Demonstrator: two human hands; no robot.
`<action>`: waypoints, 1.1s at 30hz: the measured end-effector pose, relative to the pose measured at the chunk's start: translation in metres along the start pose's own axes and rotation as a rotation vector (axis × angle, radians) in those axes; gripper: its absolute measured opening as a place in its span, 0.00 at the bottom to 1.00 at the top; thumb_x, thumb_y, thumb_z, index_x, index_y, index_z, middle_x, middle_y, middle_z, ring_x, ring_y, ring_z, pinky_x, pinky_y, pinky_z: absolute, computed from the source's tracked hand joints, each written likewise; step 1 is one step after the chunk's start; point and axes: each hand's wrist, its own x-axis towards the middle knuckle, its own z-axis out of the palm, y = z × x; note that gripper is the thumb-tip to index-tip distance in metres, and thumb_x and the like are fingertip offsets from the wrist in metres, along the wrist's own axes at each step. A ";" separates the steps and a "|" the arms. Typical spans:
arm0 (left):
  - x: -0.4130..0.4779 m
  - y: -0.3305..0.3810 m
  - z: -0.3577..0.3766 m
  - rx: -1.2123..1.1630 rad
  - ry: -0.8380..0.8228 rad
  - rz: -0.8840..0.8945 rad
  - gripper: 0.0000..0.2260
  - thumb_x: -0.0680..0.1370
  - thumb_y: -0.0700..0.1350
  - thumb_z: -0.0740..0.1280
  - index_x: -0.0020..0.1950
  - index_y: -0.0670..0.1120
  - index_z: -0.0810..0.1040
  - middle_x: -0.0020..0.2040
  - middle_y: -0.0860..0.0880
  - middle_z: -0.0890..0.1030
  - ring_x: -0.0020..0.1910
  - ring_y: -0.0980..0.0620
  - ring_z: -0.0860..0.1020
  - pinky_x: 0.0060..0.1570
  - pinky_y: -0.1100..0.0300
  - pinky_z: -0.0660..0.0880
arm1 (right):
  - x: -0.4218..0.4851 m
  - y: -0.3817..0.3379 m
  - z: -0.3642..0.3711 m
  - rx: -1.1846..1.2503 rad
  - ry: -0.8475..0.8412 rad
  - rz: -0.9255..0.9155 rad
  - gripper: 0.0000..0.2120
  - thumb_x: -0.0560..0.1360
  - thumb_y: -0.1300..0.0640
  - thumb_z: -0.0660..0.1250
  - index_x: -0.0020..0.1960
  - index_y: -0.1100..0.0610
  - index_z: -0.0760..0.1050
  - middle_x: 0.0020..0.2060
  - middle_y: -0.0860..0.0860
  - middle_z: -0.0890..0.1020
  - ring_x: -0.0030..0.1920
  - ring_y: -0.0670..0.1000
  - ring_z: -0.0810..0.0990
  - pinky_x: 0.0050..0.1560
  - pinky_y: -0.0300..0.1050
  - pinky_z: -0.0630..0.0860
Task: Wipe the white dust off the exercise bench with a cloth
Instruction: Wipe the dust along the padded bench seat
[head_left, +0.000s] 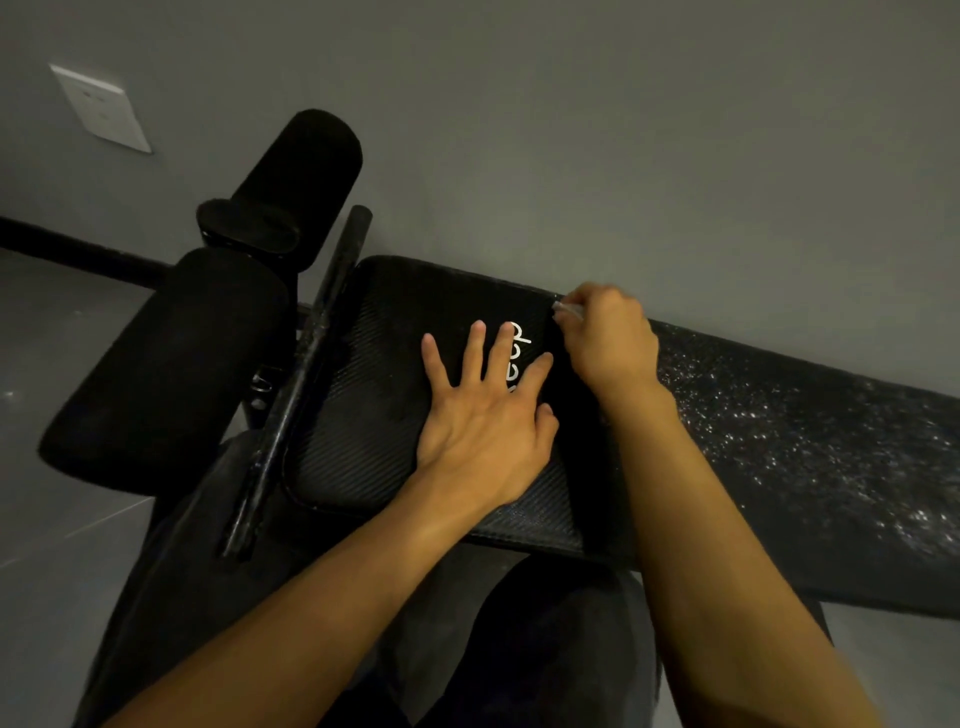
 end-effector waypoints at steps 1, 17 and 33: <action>0.000 0.000 0.000 -0.002 0.001 0.000 0.27 0.83 0.59 0.50 0.83 0.55 0.57 0.84 0.41 0.51 0.83 0.36 0.45 0.73 0.23 0.42 | -0.003 0.000 0.001 -0.005 0.003 -0.008 0.11 0.80 0.49 0.66 0.59 0.52 0.79 0.55 0.56 0.81 0.53 0.60 0.81 0.51 0.55 0.79; 0.001 0.001 0.000 -0.027 0.025 -0.013 0.28 0.81 0.59 0.51 0.82 0.55 0.60 0.84 0.41 0.53 0.83 0.37 0.47 0.73 0.24 0.42 | -0.014 0.008 0.005 0.063 -0.020 0.068 0.12 0.79 0.45 0.66 0.59 0.48 0.80 0.54 0.53 0.83 0.53 0.58 0.82 0.54 0.56 0.79; 0.001 -0.001 -0.001 -0.031 0.007 0.007 0.26 0.83 0.59 0.52 0.82 0.56 0.59 0.84 0.41 0.53 0.83 0.36 0.47 0.73 0.24 0.42 | -0.108 0.034 -0.003 0.110 -0.012 0.122 0.09 0.78 0.44 0.67 0.56 0.45 0.79 0.52 0.47 0.82 0.49 0.51 0.81 0.48 0.56 0.80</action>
